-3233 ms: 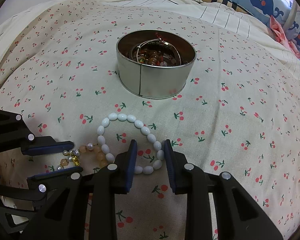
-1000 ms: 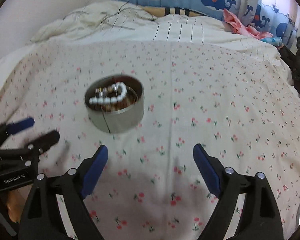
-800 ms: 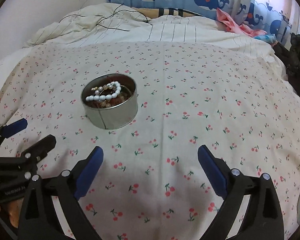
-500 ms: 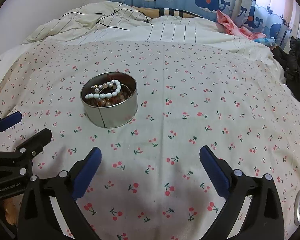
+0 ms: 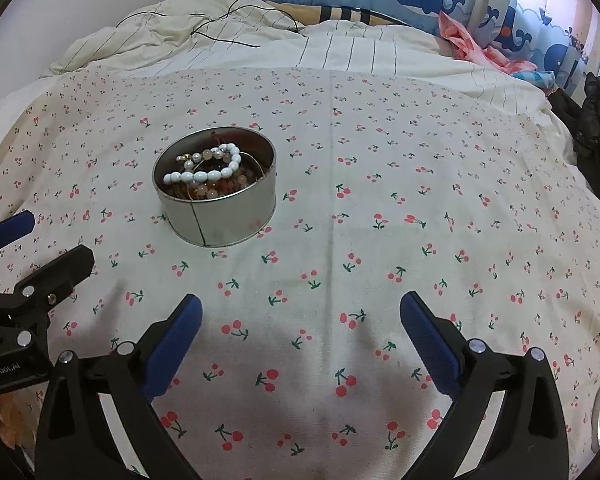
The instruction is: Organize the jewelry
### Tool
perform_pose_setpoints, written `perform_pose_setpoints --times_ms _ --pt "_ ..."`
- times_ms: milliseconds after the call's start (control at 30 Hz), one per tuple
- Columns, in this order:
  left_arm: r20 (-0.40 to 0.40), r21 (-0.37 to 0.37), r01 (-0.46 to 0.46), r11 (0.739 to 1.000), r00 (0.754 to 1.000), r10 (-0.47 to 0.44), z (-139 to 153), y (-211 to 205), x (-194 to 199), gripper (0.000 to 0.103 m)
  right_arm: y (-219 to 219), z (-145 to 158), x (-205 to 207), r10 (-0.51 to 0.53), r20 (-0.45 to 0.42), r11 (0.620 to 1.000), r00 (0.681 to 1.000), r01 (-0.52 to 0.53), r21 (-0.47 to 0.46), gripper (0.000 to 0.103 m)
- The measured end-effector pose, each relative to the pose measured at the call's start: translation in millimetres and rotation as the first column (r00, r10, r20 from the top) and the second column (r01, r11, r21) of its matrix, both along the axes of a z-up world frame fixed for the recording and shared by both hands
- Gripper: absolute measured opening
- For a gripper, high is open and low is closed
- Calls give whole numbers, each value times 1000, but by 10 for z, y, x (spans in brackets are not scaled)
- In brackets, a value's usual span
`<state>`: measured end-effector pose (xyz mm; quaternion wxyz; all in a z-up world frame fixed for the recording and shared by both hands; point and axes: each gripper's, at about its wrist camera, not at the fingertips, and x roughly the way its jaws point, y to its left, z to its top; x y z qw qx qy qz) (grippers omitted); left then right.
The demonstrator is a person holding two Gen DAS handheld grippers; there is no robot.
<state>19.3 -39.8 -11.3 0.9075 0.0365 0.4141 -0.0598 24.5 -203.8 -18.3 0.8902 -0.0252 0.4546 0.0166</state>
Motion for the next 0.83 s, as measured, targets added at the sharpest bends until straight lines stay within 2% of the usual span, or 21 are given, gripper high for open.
perform_pose_setpoints --times_ms 200,267,300,433,533,667,833 --pt "-2 -33 29 999 1000 -29 -28 -16 -13 95 -22 -5 -24 1 -6 1000 1000 -1 1 95" --pt "32 -123 40 992 999 -36 -19 49 -49 95 -35 -9 -26 1 -9 1000 1000 -1 2 95" --pt "45 -131 50 990 998 -45 -6 48 -61 95 -41 -6 -28 1 -9 1000 1000 -1 2 95" --pt "68 -51 55 997 996 -52 12 -5 -81 95 -102 22 -41 -15 4 1000 1000 15 1 95" --pt "48 -5 31 1000 998 -31 -29 -11 -49 95 -148 43 -50 -30 14 1000 999 30 7 95" --pt "-42 -12 33 999 999 -33 -114 10 44 95 -156 58 -57 -32 20 999 999 32 4 95" --pt "-60 -3 22 1000 998 -22 -165 25 47 95 -147 57 -52 -29 18 1000 999 29 2 95"
